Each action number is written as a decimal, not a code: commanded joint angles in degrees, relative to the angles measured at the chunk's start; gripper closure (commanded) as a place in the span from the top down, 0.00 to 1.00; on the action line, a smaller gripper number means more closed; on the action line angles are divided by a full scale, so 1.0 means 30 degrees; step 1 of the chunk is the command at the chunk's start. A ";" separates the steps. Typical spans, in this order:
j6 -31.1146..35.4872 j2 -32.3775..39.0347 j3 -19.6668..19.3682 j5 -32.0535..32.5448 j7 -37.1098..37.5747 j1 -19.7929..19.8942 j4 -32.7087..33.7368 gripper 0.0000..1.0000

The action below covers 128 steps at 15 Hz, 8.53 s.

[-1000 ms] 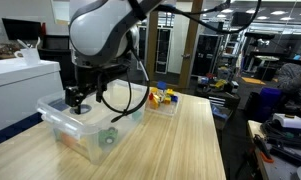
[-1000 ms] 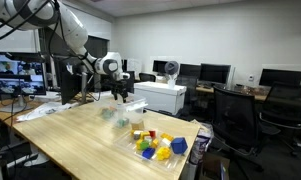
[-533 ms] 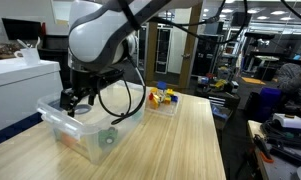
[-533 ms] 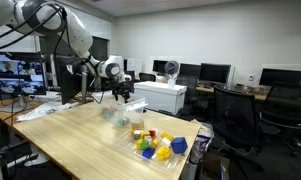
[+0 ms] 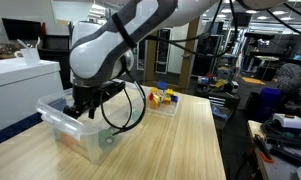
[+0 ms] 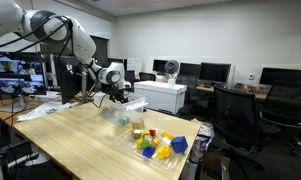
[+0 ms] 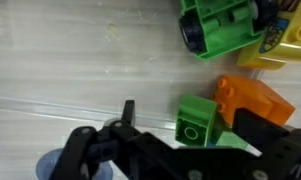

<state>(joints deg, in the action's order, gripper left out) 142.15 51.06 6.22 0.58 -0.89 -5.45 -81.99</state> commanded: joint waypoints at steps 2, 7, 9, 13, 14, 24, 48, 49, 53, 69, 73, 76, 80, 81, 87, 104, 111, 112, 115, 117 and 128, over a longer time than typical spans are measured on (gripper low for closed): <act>-0.0022 0.1208 0.0264 -0.0359 -0.0872 0.0245 0.1541 1.00; 0.0789 0.1405 0.0362 -0.0504 -0.0775 0.0314 0.2691 1.00; 0.0968 0.1509 0.0360 -0.0558 -0.0727 0.0296 0.3070 1.00; -0.0806 0.1677 0.0180 -0.0572 -0.0352 0.0146 0.3606 1.00; -0.1190 0.1727 0.0124 -0.0574 -0.0253 0.0104 0.3710 1.00; -0.3298 0.2613 0.0124 -0.0525 -0.0431 -0.0034 0.5157 1.00; -0.2730 0.2714 0.0876 -0.0724 -0.1534 0.0178 0.5336 0.89; -0.2645 0.2722 0.0945 -0.0774 -0.1563 0.0172 0.5388 0.98; -0.1397 0.2445 0.1331 -0.1194 -0.1652 0.0263 0.5283 1.00; -0.1925 0.2745 0.0318 -0.0910 -0.1149 -0.0134 0.5072 1.00; -0.1867 0.2622 -0.0380 -0.0753 -0.0667 -0.0221 0.5180 1.00; -0.1755 0.2365 -0.0265 -0.0791 -0.1022 -0.0222 0.4971 1.00; -0.1004 0.2163 0.0189 -0.1051 -0.1298 -0.0311 0.5018 1.00; -0.0809 0.2163 0.0253 -0.1071 -0.1304 -0.0307 0.5030 1.00; -0.2189 0.2632 0.0596 -0.1315 -0.1171 -0.0232 0.5828 1.00; -0.2497 0.4074 -0.0462 -0.0710 -0.0651 -0.0403 0.7559 1.00; -0.2926 0.3894 -0.2173 -0.0074 0.1302 -0.0726 0.7489 1.00; -0.3019 0.3871 -0.2209 -0.0049 0.1386 -0.0740 0.7475 1.00; -0.2458 0.3561 -0.1602 -0.0268 0.0559 -0.0531 0.7066 1.00; -0.2230 0.3405 -0.1277 -0.0317 0.0258 -0.0599 0.6961 1.00; -0.2874 0.3972 -0.1307 -0.0161 0.0632 -0.1070 0.7549 1.00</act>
<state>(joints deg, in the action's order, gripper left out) 135.06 62.85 2.94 -0.86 0.30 -8.48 -59.26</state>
